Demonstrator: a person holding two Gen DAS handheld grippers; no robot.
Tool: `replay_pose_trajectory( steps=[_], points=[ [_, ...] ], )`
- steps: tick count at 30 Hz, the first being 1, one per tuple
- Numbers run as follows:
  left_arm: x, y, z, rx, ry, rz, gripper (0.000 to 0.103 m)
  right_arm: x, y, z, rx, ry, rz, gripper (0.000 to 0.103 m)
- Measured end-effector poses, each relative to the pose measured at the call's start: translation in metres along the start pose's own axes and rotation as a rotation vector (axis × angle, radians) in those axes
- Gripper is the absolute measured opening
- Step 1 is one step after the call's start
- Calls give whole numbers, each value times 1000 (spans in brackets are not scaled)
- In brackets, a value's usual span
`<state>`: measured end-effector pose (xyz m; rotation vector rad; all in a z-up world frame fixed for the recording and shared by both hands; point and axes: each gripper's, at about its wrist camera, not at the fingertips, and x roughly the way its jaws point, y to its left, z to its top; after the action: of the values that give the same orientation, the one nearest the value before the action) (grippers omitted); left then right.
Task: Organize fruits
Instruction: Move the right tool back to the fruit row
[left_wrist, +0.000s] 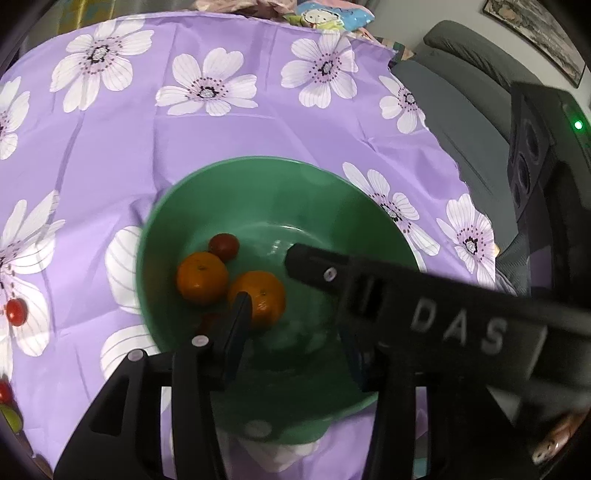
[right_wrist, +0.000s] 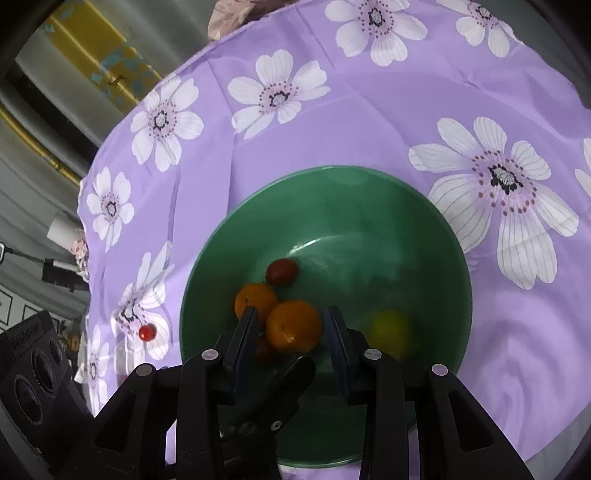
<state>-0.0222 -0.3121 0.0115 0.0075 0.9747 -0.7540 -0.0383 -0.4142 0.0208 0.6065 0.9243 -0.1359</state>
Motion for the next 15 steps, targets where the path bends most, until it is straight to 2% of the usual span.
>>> replay_pose_trajectory(
  steps=[4, 7, 9, 15],
  points=[
    [-20, 6, -4, 4, -46, 11, 48, -7, 3, 1, -4, -40, -7, 37],
    [-39, 14, -8, -4, -88, 31, 52, -12, 7, 1, -10, -68, -11, 38],
    [-52, 23, -11, -24, -115, 56, 54, -15, 11, 0, -15, -87, -7, 50],
    [-100, 72, -24, -129, -205, 163, 60, -18, 32, -4, -61, -114, 37, 54]
  ],
)
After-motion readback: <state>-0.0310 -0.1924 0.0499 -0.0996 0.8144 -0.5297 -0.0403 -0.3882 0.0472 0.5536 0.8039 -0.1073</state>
